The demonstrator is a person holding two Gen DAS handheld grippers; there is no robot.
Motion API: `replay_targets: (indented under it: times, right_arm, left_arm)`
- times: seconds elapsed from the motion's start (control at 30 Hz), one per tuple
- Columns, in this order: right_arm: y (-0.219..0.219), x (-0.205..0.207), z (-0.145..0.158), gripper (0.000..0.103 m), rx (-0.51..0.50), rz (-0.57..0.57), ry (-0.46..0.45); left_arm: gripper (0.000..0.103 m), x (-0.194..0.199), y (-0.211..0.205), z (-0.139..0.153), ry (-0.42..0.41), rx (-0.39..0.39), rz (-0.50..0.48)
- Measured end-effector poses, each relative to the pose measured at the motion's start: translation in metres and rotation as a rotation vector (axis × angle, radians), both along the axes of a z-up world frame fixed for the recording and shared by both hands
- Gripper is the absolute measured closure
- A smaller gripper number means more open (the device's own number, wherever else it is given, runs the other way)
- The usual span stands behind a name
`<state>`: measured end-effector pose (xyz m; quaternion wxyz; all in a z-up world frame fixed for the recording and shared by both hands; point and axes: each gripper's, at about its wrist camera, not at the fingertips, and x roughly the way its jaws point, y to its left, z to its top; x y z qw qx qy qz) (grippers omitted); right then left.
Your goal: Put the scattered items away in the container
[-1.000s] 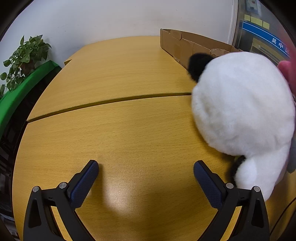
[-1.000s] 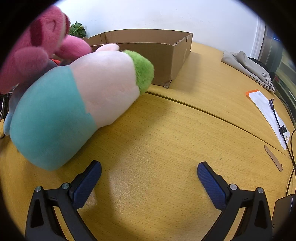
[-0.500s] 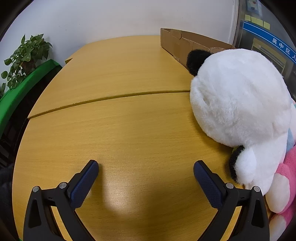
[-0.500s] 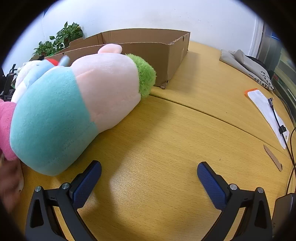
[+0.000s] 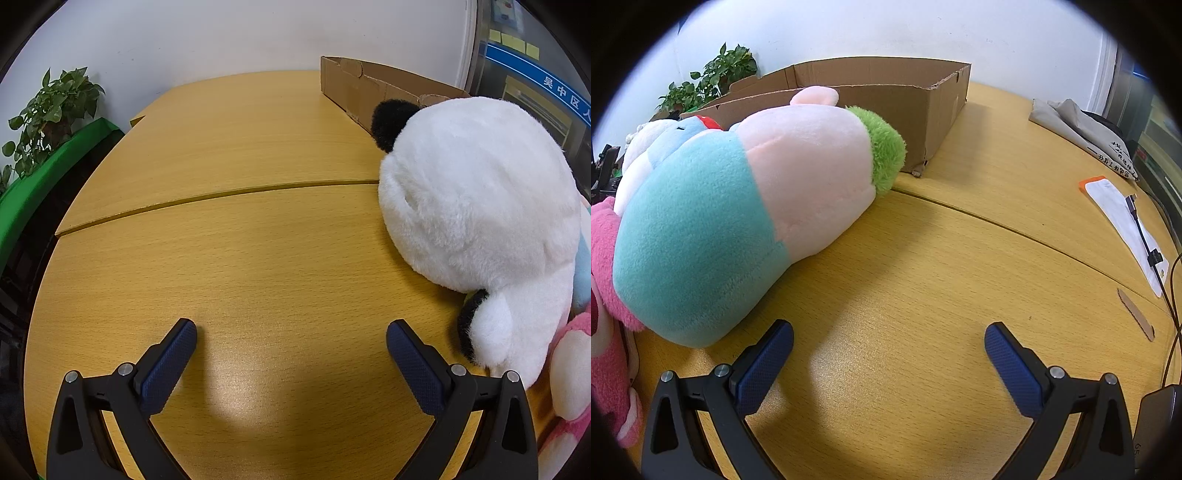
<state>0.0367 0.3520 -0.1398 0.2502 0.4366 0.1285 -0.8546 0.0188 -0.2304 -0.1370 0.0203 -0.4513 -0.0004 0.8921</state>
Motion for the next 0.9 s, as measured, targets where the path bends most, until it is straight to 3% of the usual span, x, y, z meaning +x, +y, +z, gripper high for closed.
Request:
replay_targets:
  times: [0.9]
  right_arm:
    - [-0.009, -0.01, 0.0, 0.0, -0.006, -0.027, -0.006]
  left_arm:
    - [0.0, -0.025, 0.008, 0.0, -0.003, -0.001, 0.088]
